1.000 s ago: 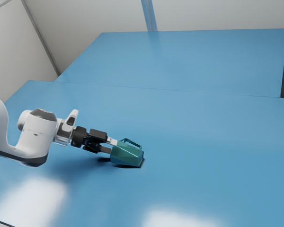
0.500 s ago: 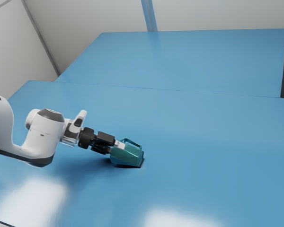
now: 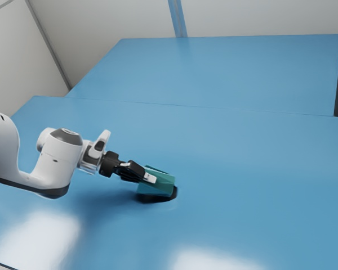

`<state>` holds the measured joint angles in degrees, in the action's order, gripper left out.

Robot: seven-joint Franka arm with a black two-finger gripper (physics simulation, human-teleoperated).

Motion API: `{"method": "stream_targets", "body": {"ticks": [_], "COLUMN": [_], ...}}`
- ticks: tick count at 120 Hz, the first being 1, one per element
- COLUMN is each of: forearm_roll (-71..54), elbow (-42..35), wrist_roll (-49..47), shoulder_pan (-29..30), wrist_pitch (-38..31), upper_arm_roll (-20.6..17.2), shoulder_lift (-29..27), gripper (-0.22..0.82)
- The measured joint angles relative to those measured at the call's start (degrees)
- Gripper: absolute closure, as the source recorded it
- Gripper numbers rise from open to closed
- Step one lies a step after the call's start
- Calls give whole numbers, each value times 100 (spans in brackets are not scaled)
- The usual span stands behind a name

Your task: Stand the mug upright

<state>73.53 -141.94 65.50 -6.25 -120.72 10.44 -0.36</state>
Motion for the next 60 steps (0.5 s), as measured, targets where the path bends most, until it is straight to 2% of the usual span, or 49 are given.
{"method": "stream_targets", "body": {"ticks": [35,60], "forearm_roll": [-511,-2223], "elbow": [-2,195], "wrist_roll": [-144,-717], "shoulder_pan": [148,226], "wrist_pitch": [-45,6], "upper_arm_roll": [3,17], "shoulder_lift": [-472,-906], "gripper": [77,78]}}
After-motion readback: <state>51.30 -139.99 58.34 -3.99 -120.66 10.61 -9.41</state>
